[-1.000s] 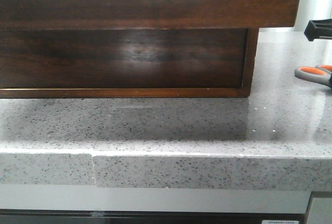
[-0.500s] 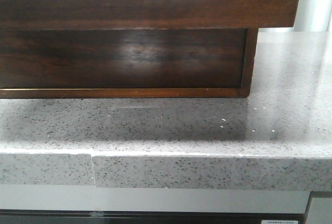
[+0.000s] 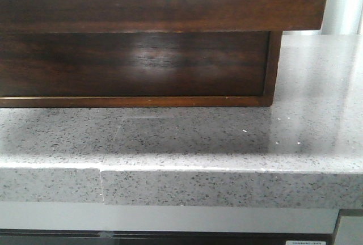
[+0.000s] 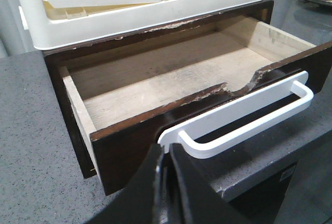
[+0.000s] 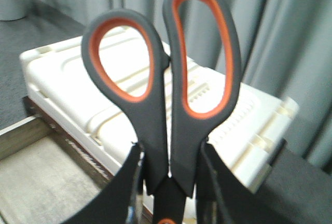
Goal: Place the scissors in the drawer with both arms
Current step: 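Carry the scissors over the open drawer and release them inside, then withdraw the right gripper upward from the drawer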
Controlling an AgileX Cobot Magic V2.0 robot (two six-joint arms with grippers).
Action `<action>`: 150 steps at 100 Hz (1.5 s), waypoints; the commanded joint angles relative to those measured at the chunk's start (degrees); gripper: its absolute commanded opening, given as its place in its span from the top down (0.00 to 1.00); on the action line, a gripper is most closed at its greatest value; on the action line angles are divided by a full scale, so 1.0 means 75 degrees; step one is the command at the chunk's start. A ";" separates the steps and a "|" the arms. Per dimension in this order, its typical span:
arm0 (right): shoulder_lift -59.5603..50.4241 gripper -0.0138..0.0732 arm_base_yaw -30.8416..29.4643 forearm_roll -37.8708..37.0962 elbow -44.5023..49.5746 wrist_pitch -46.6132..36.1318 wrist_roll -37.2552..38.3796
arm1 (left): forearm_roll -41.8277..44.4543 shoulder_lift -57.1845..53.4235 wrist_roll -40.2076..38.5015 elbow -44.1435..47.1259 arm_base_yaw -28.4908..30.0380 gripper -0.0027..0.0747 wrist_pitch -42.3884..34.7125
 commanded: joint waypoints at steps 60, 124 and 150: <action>0.2703 0.92 0.1879 -0.0186 -0.0245 0.0225 -0.2876 | -0.0174 0.0183 -0.0004 -0.0235 -0.0063 0.99 -0.0615; 0.3369 0.41 0.1879 -0.0436 -0.0245 -0.0418 -0.2861 | -0.0174 0.0183 -0.0004 -0.0235 -0.0063 0.99 -0.0586; 0.3029 0.49 0.1879 -0.0332 -0.0316 -0.0244 -0.2524 | -0.0284 0.0183 -0.0004 -0.0235 -0.0063 0.99 -0.0586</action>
